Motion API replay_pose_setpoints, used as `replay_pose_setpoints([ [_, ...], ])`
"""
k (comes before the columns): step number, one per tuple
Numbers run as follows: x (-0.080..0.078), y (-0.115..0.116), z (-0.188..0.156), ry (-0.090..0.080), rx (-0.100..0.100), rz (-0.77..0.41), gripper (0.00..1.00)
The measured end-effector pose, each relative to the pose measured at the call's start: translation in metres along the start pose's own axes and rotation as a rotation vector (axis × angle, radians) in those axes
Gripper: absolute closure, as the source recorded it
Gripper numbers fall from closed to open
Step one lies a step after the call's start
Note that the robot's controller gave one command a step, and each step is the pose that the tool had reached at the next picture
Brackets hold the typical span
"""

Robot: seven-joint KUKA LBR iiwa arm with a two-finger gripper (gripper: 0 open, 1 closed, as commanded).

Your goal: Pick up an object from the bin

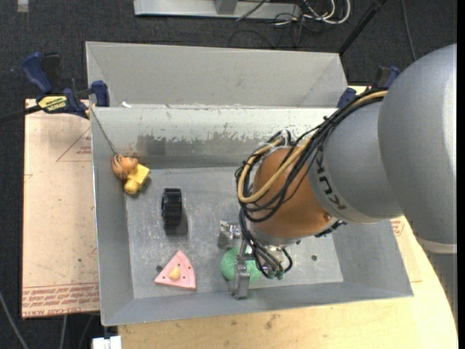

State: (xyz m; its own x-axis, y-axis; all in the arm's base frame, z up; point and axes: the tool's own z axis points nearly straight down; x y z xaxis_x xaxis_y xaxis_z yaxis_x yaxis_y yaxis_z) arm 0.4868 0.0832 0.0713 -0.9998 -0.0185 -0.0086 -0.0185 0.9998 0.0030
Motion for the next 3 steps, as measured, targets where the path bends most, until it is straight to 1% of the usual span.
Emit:
replay_pose_setpoints([
  [1, 0.004, -0.024, 0.001, 0.008, 0.002, 0.042, 1.00],
  [2, 0.004, -0.024, 0.001, 0.008, 0.002, 0.042, 1.00],
  [3, 0.005, -0.013, -0.048, 0.016, 0.004, 0.055, 1.00],
])
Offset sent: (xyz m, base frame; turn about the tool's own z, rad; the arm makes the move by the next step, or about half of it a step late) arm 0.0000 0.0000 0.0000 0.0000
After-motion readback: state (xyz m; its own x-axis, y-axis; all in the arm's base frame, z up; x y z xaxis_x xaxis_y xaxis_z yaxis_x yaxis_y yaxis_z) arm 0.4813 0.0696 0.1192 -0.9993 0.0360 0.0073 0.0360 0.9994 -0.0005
